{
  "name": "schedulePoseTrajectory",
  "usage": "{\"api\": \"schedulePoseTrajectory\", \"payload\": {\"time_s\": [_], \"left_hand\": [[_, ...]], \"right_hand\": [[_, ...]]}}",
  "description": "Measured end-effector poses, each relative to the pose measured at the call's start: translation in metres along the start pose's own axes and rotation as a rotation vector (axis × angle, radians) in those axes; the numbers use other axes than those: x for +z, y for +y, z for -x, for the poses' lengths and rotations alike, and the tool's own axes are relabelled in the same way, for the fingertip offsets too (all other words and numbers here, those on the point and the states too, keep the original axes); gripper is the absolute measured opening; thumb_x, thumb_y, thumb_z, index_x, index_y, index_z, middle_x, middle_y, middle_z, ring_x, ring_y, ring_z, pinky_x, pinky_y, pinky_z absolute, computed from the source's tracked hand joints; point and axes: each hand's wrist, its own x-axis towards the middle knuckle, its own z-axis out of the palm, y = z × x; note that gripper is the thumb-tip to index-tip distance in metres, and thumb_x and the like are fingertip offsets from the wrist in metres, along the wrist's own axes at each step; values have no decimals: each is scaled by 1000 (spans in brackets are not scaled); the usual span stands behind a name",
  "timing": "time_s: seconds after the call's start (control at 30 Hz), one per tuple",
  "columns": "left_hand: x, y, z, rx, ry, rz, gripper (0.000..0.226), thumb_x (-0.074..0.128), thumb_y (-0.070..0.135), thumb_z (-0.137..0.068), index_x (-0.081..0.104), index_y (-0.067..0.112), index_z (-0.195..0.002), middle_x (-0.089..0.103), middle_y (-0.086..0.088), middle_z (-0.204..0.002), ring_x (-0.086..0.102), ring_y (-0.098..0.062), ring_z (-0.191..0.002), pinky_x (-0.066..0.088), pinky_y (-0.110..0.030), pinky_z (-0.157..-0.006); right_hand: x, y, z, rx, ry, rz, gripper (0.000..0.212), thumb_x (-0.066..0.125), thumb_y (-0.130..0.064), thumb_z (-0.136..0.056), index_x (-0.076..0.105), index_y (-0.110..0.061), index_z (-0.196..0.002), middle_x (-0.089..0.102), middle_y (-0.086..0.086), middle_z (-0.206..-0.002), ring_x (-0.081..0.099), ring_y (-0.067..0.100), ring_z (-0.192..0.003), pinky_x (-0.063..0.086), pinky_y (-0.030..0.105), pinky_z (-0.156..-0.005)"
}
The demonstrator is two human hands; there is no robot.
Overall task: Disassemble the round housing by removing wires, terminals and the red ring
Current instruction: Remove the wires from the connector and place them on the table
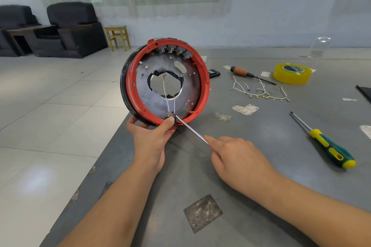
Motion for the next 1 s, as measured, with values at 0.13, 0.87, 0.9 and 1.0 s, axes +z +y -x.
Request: {"api": "schedulePoseTrajectory", "payload": {"time_s": [0.13, 0.87, 0.9, 1.0], "left_hand": [[1, 0, 0, -10, 5, 4, 78, 78, -12, -82, 31, 19, -135, 51, -19, -139, 77, -30, -99, 64, -48, -86], [-5, 5, -4, -67, -8, 99, 70, 76, -11, -86, 38, 20, -136, 59, -16, -138, 79, -26, -86, 65, -46, -82], [-5, 5, -4, -70, -15, 98, 71, 76, -11, -85, 39, 21, -136, 59, -16, -138, 78, -27, -88, 65, -46, -82], [-6, 3, -4, -82, -49, 85, 72, 78, -10, -84, 40, 22, -137, 60, -16, -139, 77, -32, -98, 64, -46, -82]], "right_hand": [[-2, 5, 0, 9, -1, -92, 46, 34, -27, -99, 48, -36, -142, 51, -7, -86, 60, 32, -87, 53, 43, -77], [-17, 63, 0, -323, 14, 98, 37, 52, -29, -100, 66, -43, -131, 63, -8, -109, 61, 18, -92, 51, 35, -70], [-15, 64, 0, -316, 21, 80, 36, 52, -30, -100, 66, -43, -131, 63, -8, -110, 61, 18, -93, 51, 34, -70], [-13, 63, 1, -300, 37, 63, 34, 51, -39, -99, 67, -42, -129, 63, -10, -109, 62, 16, -92, 51, 32, -71]]}}
